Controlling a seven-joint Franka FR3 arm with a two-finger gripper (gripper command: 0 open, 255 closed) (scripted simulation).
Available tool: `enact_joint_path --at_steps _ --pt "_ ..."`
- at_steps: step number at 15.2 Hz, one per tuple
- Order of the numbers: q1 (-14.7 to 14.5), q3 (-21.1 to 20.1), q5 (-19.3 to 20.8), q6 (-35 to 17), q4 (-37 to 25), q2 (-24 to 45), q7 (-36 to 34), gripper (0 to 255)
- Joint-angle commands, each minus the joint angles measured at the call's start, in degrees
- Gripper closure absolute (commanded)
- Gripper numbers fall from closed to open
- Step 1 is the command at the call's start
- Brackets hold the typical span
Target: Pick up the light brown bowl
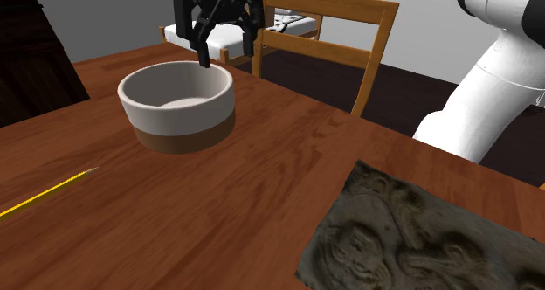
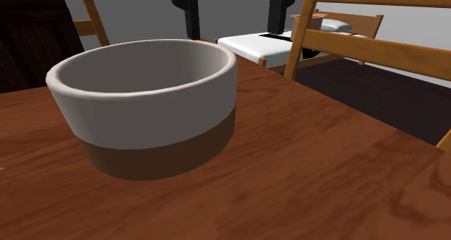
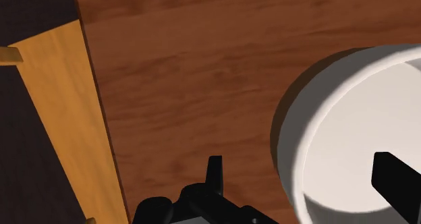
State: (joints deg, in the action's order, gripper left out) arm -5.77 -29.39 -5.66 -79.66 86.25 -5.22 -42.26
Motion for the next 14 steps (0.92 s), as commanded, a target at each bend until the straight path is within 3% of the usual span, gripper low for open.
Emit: enact_joint_path --at_steps 1,7,9,10,14 --pt "-0.43 -0.72 0.66 -0.06 -1.22 1.60 -1.19 0" --pt "-0.24 -0.26 -0.40 -5.58 6.45 -0.78 -0.02 0" --pt "-0.24 -0.25 -0.41 -5.58 6.45 -0.78 -0.02 0" --pt "-0.26 -0.28 -0.39 -5.56 6.39 -0.74 -0.07 255" --pt "-0.28 -0.33 -0.33 -5.57 6.28 -0.61 -0.14 255"
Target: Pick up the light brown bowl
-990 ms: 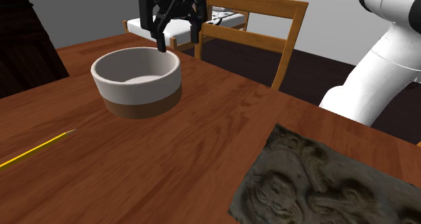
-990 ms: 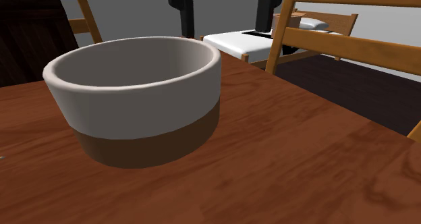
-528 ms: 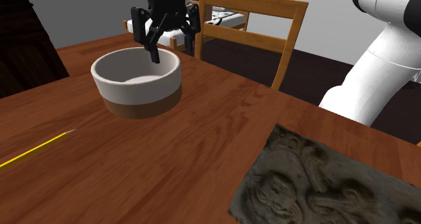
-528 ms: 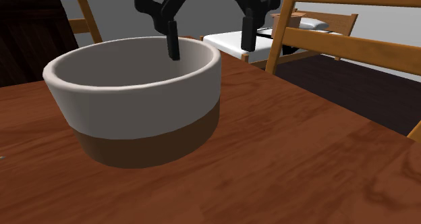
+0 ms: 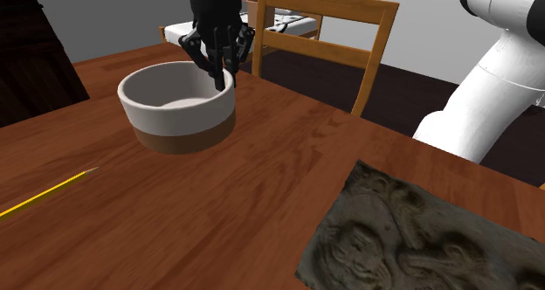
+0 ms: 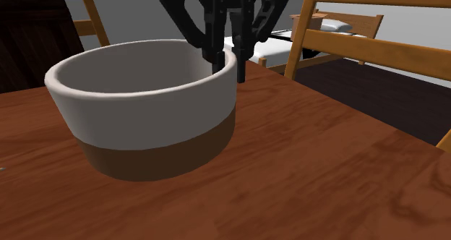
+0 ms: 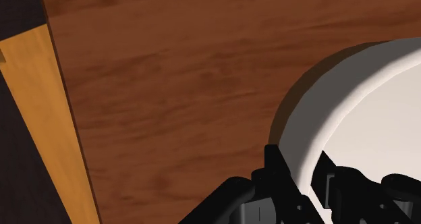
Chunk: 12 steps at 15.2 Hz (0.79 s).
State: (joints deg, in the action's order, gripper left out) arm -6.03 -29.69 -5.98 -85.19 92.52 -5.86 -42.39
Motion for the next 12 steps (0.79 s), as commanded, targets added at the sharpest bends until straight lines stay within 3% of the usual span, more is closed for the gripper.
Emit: enact_joint_path --at_steps 1,5,12 --pt "-0.02 -0.02 -0.02 -0.03 0.01 0.03 0.00 255" --pt "0.02 0.05 -0.09 -0.05 0.18 -0.13 0.12 255" --pt "-0.19 -0.45 1.05 5.84 -8.01 2.43 -1.14 255"
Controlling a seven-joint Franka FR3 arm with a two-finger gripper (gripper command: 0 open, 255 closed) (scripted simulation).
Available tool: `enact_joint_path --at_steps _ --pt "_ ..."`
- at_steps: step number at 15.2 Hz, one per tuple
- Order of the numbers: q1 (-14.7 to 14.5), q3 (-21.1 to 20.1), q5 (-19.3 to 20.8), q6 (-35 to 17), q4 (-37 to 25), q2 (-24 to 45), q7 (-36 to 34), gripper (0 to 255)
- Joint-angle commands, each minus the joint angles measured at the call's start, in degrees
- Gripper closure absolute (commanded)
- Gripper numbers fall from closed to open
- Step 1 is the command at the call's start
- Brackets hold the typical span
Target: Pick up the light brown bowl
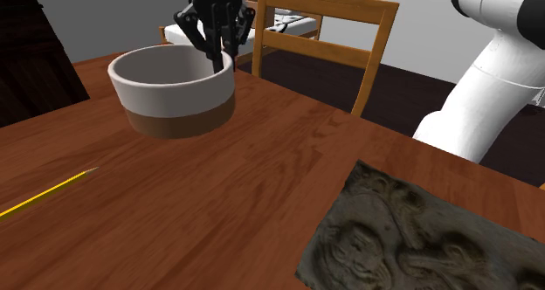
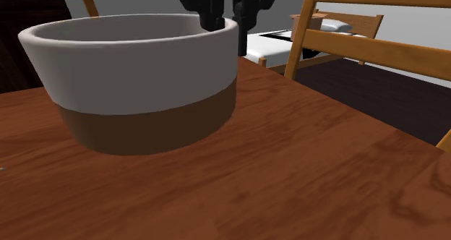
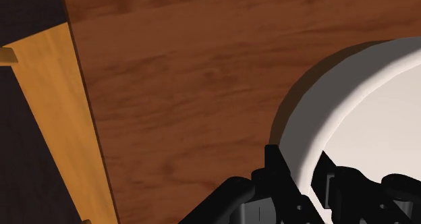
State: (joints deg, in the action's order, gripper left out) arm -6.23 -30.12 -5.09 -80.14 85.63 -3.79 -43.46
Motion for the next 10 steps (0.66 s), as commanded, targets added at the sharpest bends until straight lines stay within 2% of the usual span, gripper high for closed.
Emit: enact_joint_path --at_steps 1,8,10 --pt "-0.06 -0.12 0.38 1.66 -2.42 0.82 -0.29 255" --pt "-0.91 -1.11 2.32 8.23 -12.56 4.86 -2.15 255" --pt "-0.94 -1.12 2.37 8.38 -12.80 4.96 -2.20 255"
